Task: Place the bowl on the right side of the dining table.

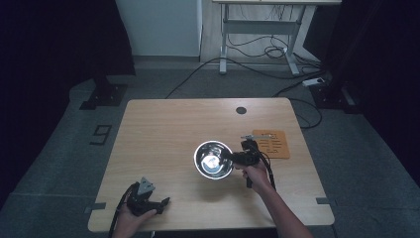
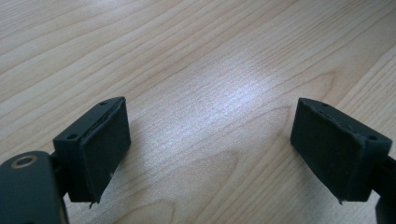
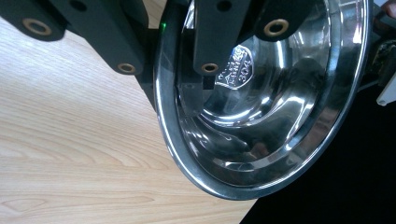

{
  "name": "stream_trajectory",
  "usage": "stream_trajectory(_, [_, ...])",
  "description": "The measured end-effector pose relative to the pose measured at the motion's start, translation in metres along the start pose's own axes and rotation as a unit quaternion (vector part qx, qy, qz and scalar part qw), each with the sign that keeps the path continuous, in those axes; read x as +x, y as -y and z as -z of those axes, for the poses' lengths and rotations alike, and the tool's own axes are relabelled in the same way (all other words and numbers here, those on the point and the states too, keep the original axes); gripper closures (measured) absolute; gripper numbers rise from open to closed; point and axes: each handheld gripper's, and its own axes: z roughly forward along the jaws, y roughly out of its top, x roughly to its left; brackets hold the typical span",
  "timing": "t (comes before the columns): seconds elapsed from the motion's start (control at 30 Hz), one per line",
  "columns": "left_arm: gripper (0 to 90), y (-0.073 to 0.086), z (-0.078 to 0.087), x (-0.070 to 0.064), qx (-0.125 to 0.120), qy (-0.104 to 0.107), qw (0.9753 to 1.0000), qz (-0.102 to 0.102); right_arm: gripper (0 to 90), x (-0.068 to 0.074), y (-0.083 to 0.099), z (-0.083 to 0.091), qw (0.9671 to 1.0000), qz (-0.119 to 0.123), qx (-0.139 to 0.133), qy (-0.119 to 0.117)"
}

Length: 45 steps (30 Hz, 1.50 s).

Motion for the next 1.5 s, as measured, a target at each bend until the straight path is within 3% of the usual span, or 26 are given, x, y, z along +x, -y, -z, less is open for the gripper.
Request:
stream_trajectory(0.4, [11.6, 0.000, 0.000, 0.000, 0.001, 0.000, 1.0000, 0.000, 85.8, -0.012, -0.005, 0.018, 0.9994, -0.020, -0.029, 0.000])
stream_trajectory(0.77, [11.6, 0.000, 0.000, 0.000, 0.001, 0.001, 1.0000, -0.001, 85.8, -0.025, -0.007, 0.021, 0.9987, -0.029, -0.037, 0.019])
stream_trajectory(1.2, [11.5, 0.000, 0.000, 0.001, 0.001, 0.002, 1.0000, -0.002, 85.8, -0.034, -0.005, 0.019, 0.9979, -0.048, -0.038, 0.024])
stream_trajectory(1.5, [11.6, 0.000, 0.000, 0.001, 0.001, 0.002, 1.0000, -0.002, 85.9, -0.041, -0.006, 0.029, 0.9958, -0.063, -0.059, 0.031])
